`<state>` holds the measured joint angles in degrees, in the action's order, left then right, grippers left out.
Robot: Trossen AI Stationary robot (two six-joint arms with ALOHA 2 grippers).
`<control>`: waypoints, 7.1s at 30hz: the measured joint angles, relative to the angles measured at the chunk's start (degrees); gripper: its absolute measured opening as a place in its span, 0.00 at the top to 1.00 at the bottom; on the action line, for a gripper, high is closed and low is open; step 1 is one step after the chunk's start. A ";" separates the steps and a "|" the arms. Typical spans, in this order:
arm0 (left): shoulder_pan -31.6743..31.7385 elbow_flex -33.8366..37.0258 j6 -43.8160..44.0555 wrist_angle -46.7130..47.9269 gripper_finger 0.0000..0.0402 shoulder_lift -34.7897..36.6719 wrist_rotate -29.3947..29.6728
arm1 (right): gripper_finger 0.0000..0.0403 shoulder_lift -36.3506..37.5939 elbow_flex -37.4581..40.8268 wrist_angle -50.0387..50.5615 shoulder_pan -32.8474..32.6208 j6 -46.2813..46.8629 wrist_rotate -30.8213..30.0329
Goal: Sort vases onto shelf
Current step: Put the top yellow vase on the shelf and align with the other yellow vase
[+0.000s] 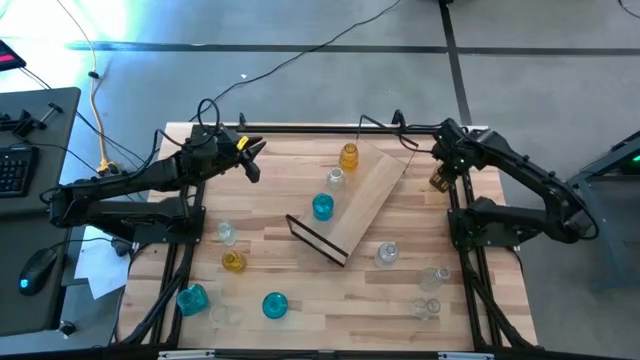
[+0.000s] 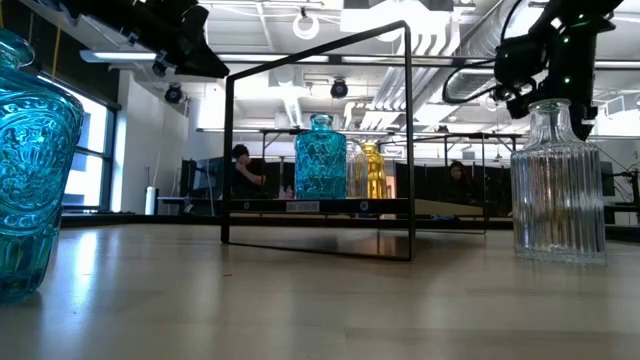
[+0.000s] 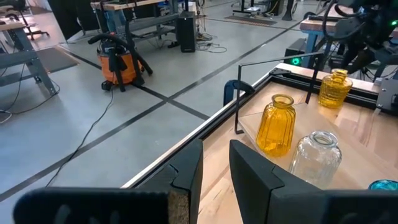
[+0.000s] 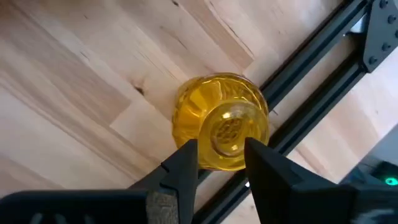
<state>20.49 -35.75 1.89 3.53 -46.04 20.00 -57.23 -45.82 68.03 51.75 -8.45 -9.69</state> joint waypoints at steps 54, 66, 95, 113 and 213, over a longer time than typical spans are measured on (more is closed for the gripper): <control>-0.74 0.00 -0.87 -0.42 0.82 0.00 -2.46 | 0.79 -2.62 0.81 3.47 0.00 20.78 7.84; -0.74 0.00 -3.66 -0.33 0.82 0.00 -2.46 | 0.79 -2.54 1.85 3.57 0.01 25.26 8.17; -0.76 0.00 -3.86 0.10 0.82 0.02 -4.49 | 0.94 -3.88 3.59 3.02 1.46 21.04 7.83; -0.76 0.00 -0.99 0.13 0.82 0.00 -4.47 | 0.94 4.95 3.78 7.22 -5.88 24.24 11.93; -7.46 0.00 0.94 -0.39 0.82 -3.19 -5.69 | 0.87 -37.79 -36.96 -1.07 -29.53 3.93 10.64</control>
<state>13.03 -35.75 2.83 3.14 -49.23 14.31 -95.02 -82.78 66.96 22.21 -4.52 0.94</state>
